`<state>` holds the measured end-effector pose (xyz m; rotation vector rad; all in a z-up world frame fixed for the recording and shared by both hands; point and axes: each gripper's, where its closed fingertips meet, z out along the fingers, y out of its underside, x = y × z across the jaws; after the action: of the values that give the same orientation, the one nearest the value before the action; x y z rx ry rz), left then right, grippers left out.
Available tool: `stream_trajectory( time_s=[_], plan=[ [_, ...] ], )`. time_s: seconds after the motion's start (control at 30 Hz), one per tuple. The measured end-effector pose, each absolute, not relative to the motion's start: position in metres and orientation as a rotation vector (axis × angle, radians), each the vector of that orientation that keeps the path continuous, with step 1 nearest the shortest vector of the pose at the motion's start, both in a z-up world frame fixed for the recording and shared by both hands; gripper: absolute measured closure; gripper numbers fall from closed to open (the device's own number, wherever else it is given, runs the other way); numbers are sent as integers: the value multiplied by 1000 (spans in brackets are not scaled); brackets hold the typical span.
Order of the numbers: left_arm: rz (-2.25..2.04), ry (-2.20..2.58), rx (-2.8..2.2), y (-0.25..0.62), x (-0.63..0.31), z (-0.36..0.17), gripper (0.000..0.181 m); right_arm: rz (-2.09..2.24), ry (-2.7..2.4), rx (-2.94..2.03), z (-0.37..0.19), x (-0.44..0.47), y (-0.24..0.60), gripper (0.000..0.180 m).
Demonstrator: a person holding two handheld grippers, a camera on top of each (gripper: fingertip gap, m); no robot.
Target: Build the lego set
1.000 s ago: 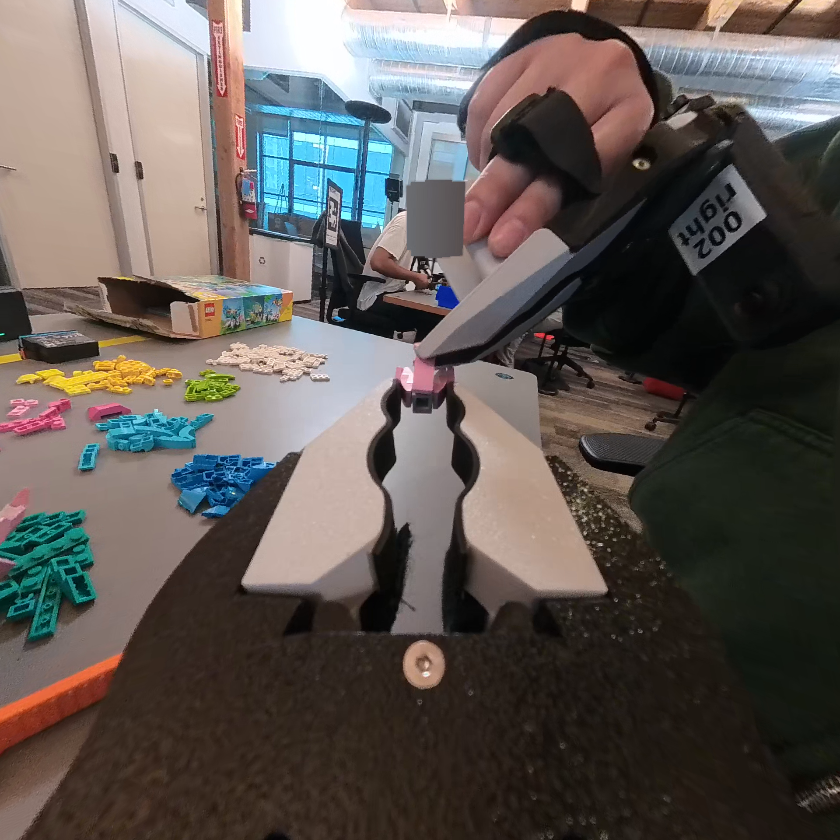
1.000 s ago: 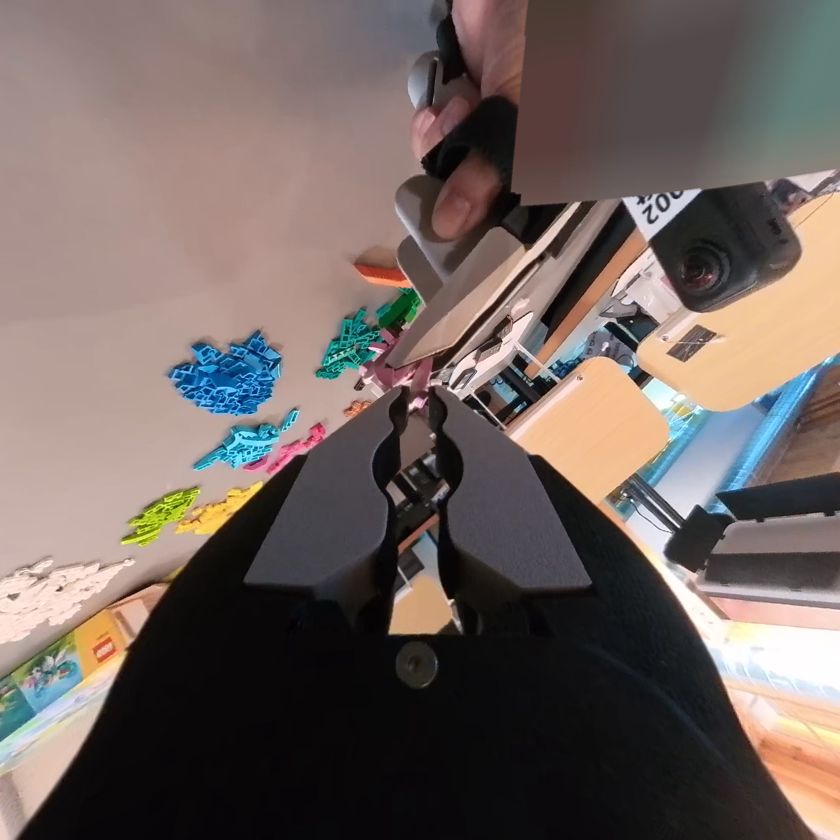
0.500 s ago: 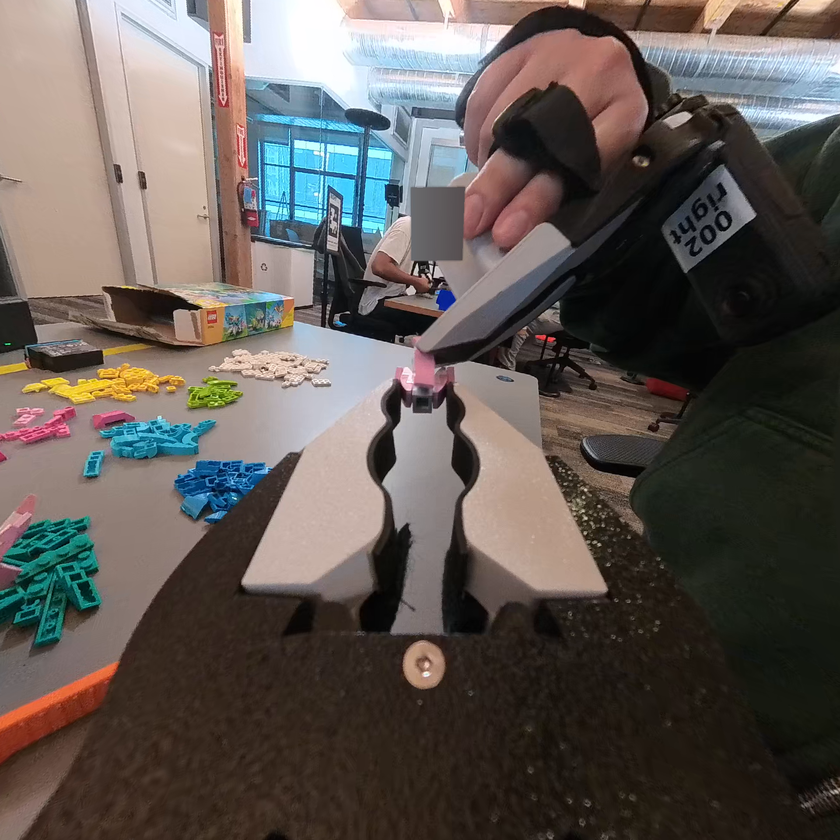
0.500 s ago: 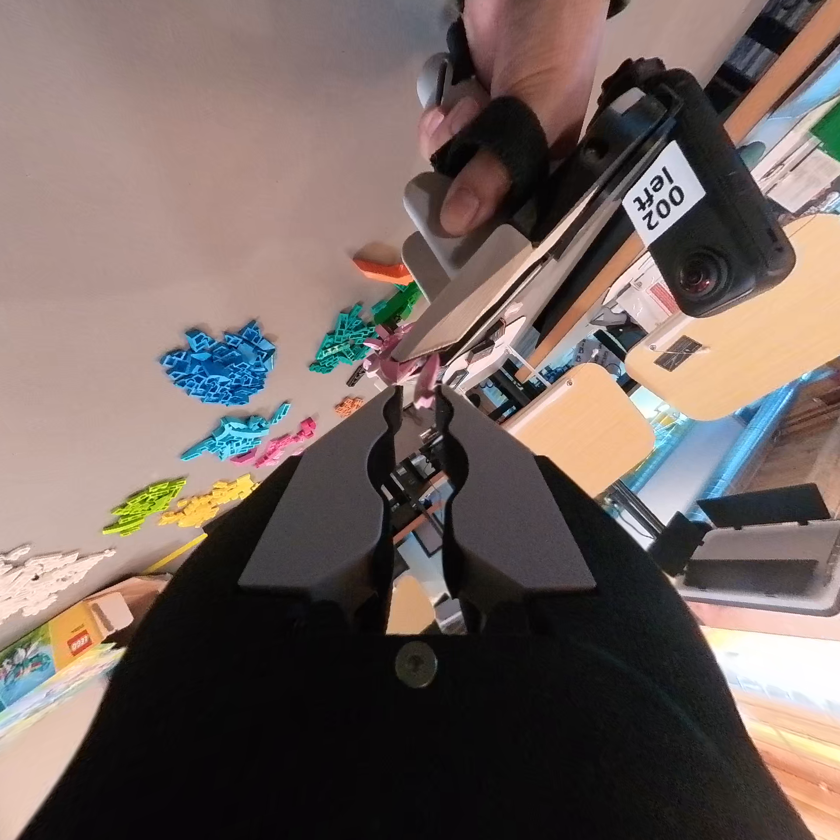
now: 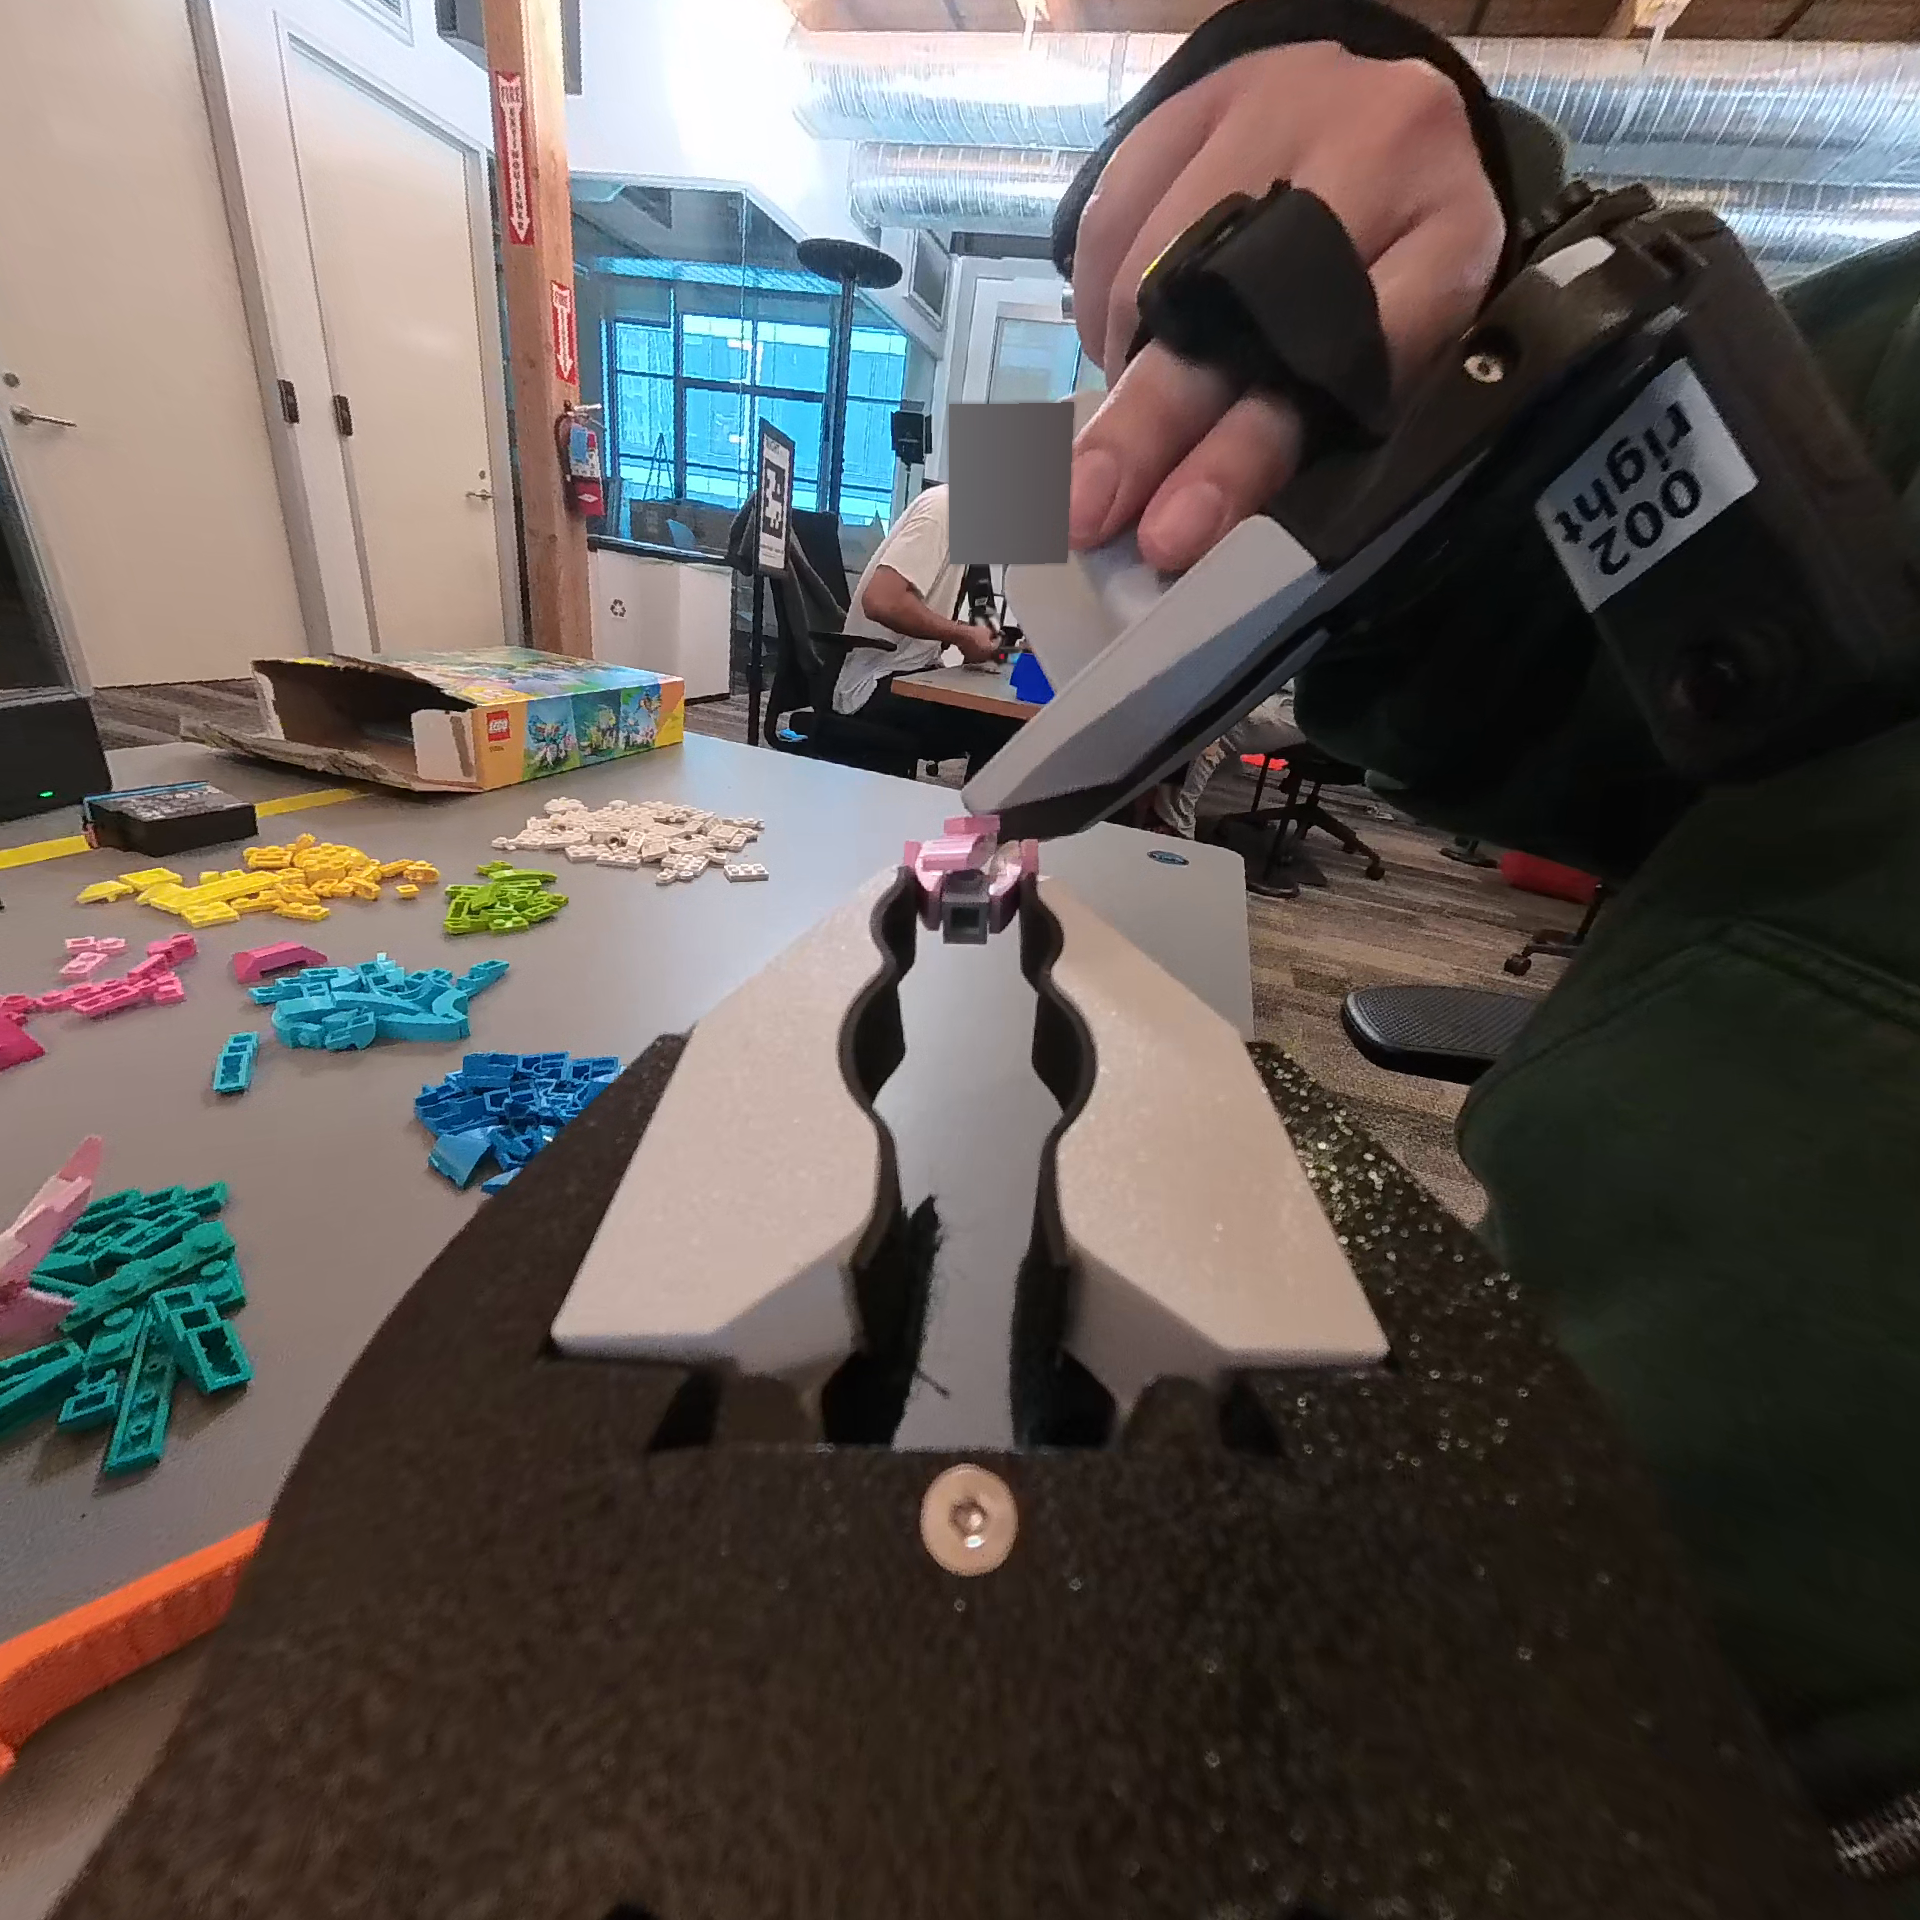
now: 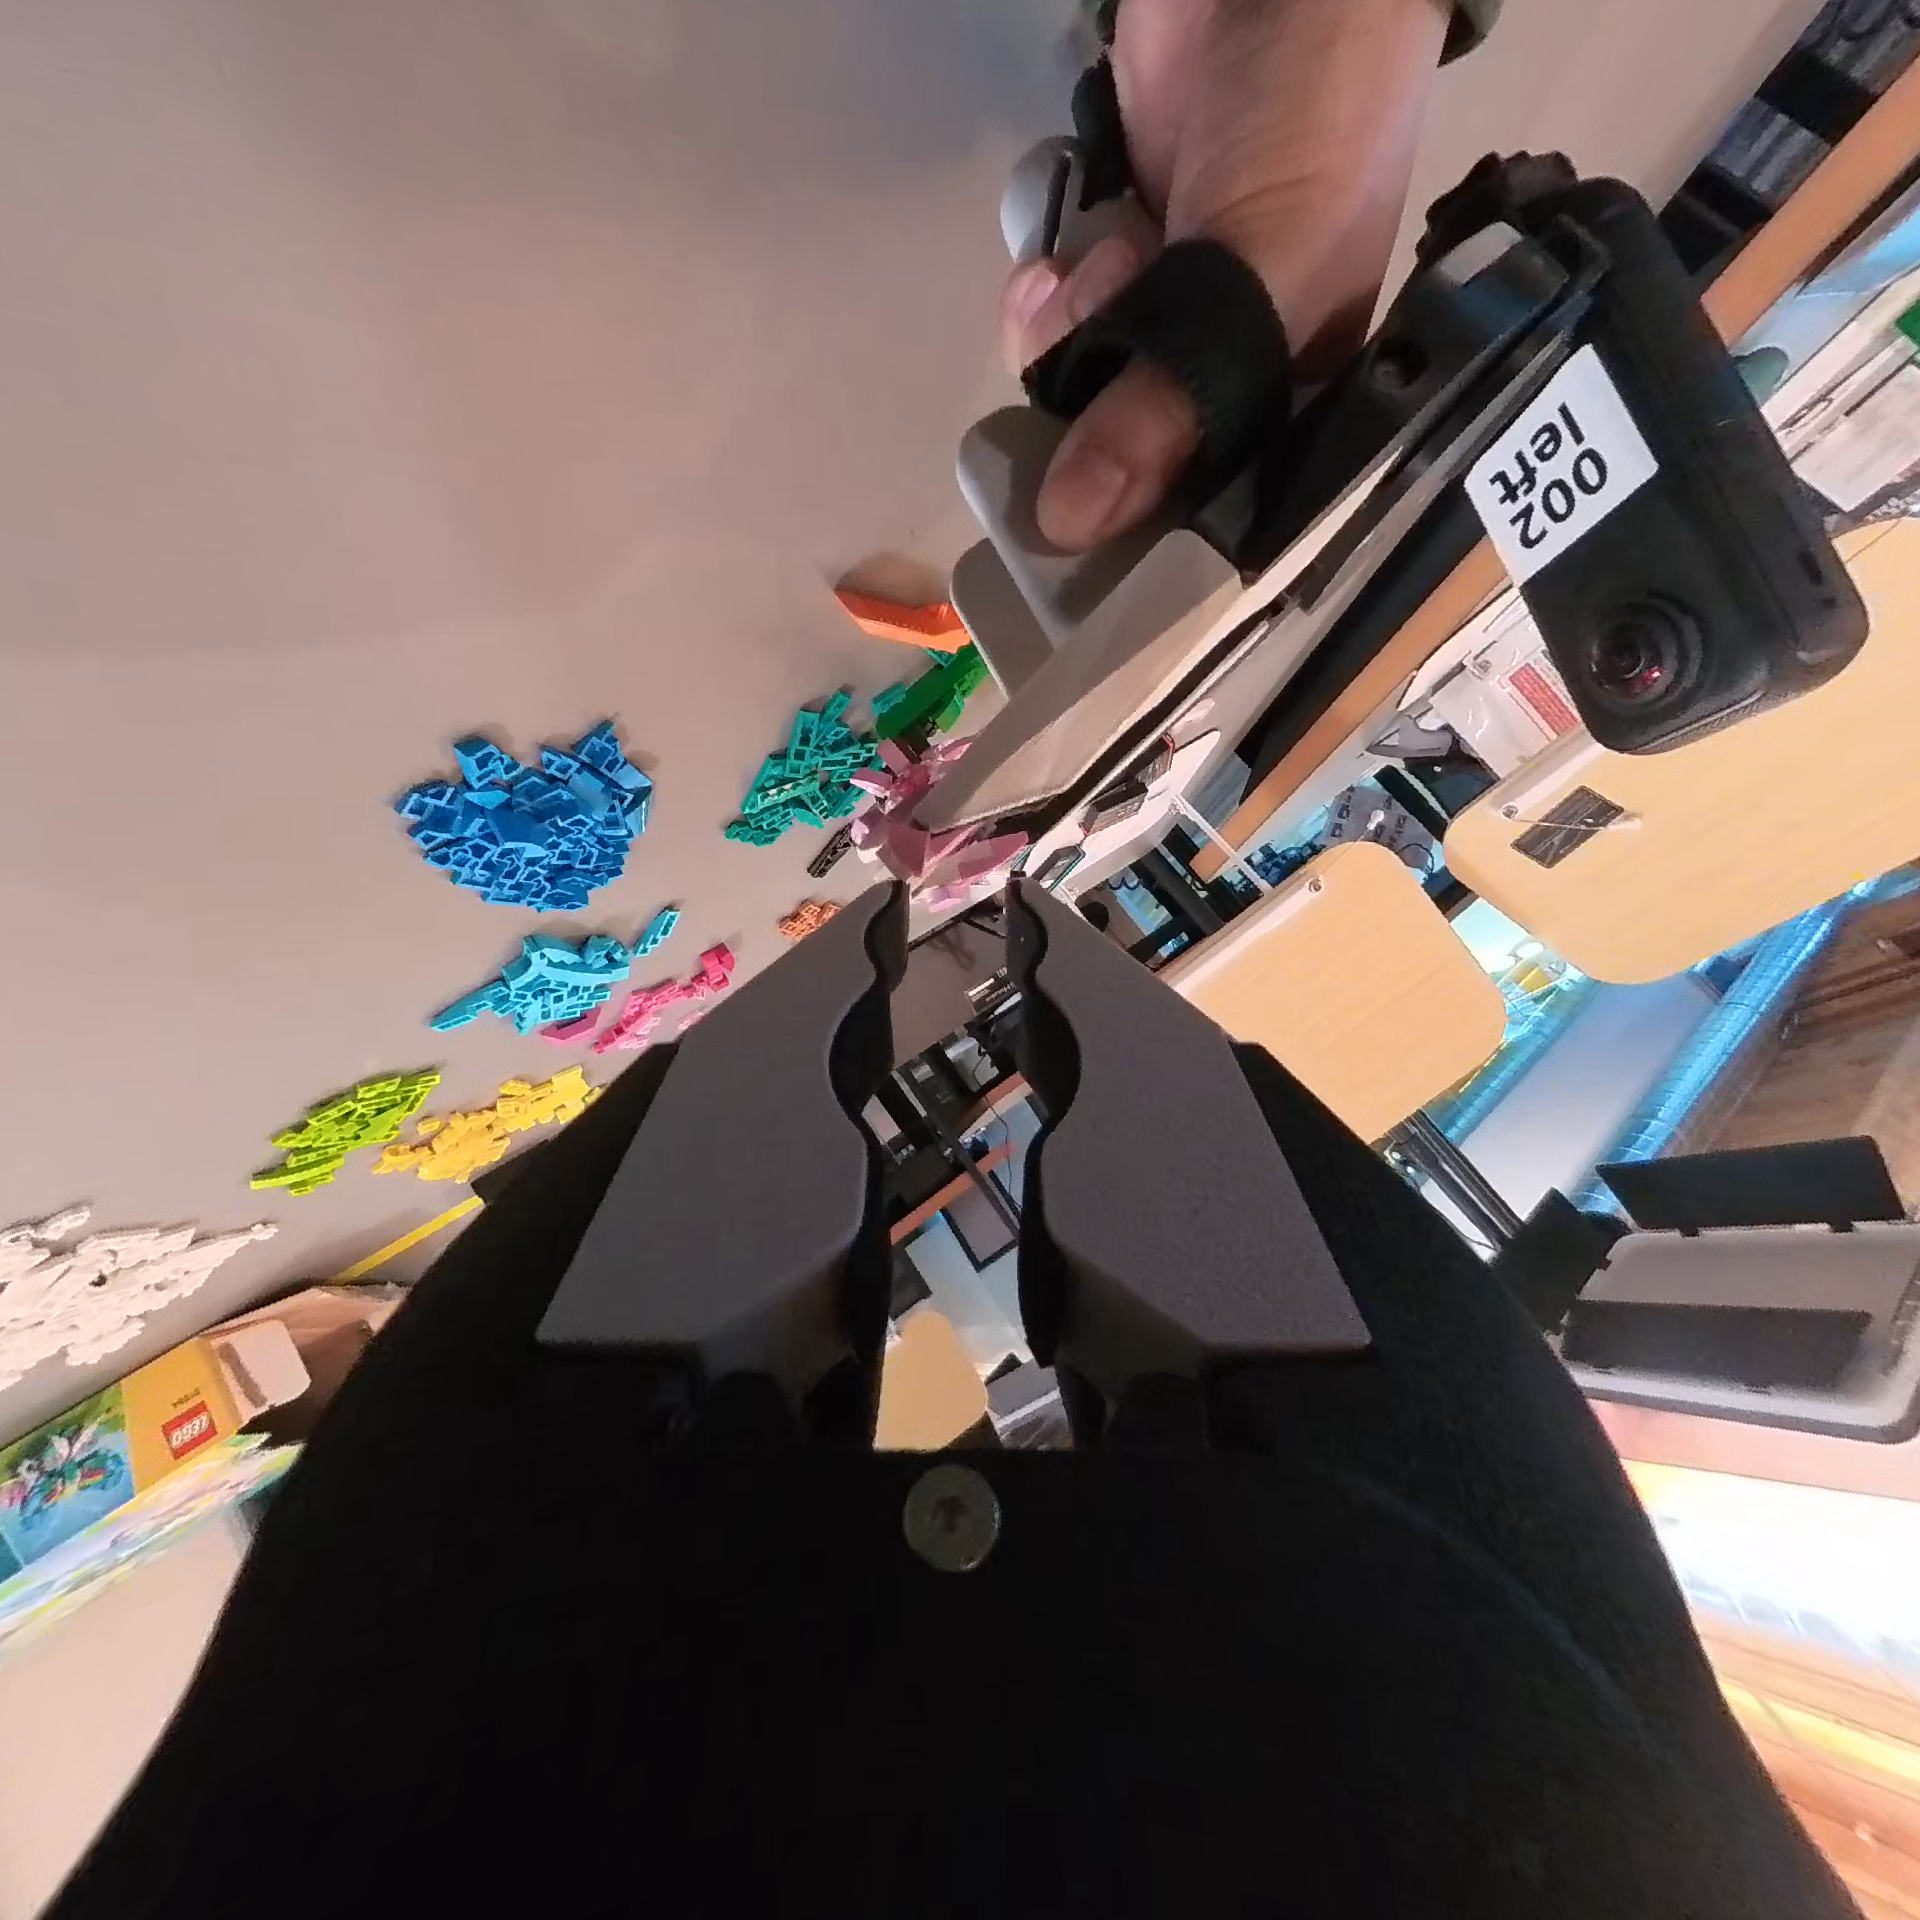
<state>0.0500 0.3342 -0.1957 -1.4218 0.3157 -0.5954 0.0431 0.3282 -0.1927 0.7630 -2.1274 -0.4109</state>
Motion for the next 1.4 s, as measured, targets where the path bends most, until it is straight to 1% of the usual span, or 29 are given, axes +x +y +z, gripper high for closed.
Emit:
stream_trajectory(
  time_s=[0.13,0.3,0.47,0.53,0.6,0.67,0.8,1.13,1.4],
  plan=[
    [-590,315,-1418,334,50,-195,164,-401,-2135,743,-192,43,329,163],
    [-586,286,-1405,334,44,-193,164,-370,-2206,608,-190,47,341,149],
    [-600,235,-1403,335,38,-192,164,-18,-2254,161,-185,39,333,132],
    [-600,219,-1404,336,36,-192,164,113,-2210,60,-184,34,322,133],
    [-605,216,-1402,336,36,-191,164,170,-2165,23,-186,30,315,139],
    [-610,214,-1404,336,36,-191,164,182,-2140,12,-190,27,311,146],
    [-617,214,-1406,336,37,-191,164,146,-2110,17,-194,22,314,153],
    [-635,209,-1403,336,37,-192,164,100,-2136,26,-199,23,321,151],
    [-656,214,-1401,335,39,-191,164,68,-2110,83,-200,22,322,159]
  ],
)
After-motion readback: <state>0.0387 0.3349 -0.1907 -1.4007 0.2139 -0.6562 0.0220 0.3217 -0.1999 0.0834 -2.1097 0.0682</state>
